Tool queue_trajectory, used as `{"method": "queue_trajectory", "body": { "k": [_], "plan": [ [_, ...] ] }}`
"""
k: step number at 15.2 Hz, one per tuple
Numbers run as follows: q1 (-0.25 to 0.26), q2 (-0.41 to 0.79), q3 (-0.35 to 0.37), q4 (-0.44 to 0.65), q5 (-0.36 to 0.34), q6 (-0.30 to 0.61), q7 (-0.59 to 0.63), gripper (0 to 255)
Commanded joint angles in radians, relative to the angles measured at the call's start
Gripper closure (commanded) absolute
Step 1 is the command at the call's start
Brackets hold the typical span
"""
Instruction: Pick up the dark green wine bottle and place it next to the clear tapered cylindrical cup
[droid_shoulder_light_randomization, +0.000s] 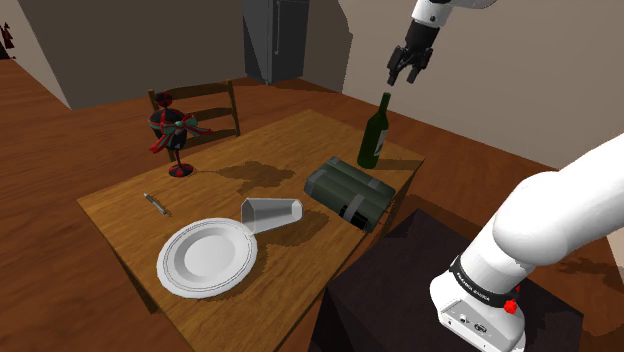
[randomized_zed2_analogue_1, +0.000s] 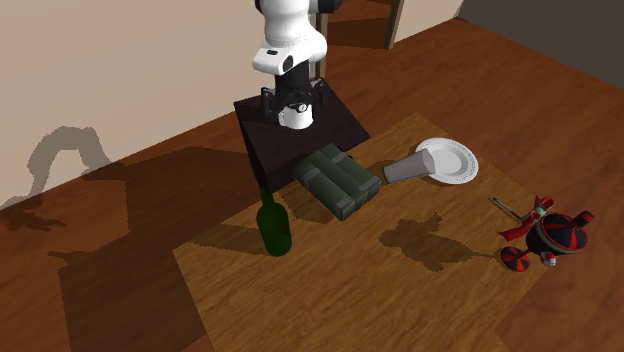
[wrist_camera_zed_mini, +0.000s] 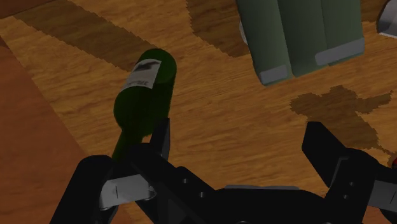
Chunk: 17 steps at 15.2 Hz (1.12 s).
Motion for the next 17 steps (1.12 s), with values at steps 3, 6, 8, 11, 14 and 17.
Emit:
{"method": "queue_trajectory", "body": {
  "k": [3,6,8,11,14,17],
  "plan": [
    [-0.002,0.156,-0.066,0.104,0.048,0.025,-0.087,0],
    [-0.012,0.279,-0.108,0.193,0.099,0.032,-0.158,0],
    [-0.025,0.365,-0.131,0.26,0.14,0.03,-0.206,0],
    [-0.056,0.498,-0.154,0.373,0.207,0.015,-0.274,0],
    [-0.083,0.58,-0.158,0.436,0.247,0.012,-0.311,0],
    [-0.083,0.587,-0.156,0.405,0.252,0.05,-0.315,0]
  ]
}}
